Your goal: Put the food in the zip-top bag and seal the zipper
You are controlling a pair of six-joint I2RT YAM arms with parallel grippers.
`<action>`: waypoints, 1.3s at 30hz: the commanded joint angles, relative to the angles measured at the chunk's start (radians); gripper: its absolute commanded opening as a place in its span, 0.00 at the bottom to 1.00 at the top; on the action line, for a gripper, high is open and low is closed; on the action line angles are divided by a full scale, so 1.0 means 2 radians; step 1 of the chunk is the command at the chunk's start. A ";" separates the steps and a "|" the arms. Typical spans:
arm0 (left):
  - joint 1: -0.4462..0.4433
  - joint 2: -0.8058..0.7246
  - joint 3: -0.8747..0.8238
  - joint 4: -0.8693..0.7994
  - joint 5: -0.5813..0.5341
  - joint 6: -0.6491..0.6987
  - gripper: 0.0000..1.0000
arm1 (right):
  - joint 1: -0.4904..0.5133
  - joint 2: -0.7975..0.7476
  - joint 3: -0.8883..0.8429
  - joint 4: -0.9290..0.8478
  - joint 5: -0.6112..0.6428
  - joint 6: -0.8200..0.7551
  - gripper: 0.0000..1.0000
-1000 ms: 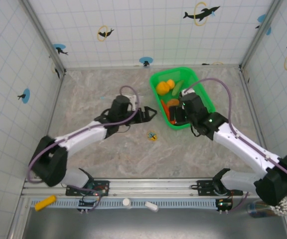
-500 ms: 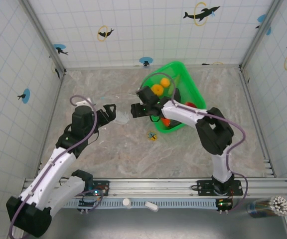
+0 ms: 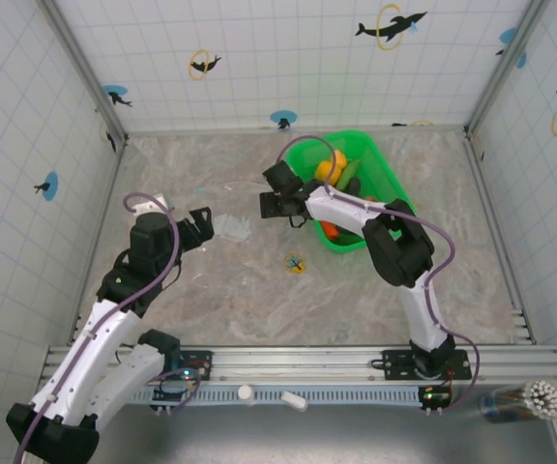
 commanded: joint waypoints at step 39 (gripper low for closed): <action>0.000 -0.015 0.024 -0.005 0.006 -0.003 0.94 | -0.026 0.024 -0.046 0.169 -0.168 0.096 0.05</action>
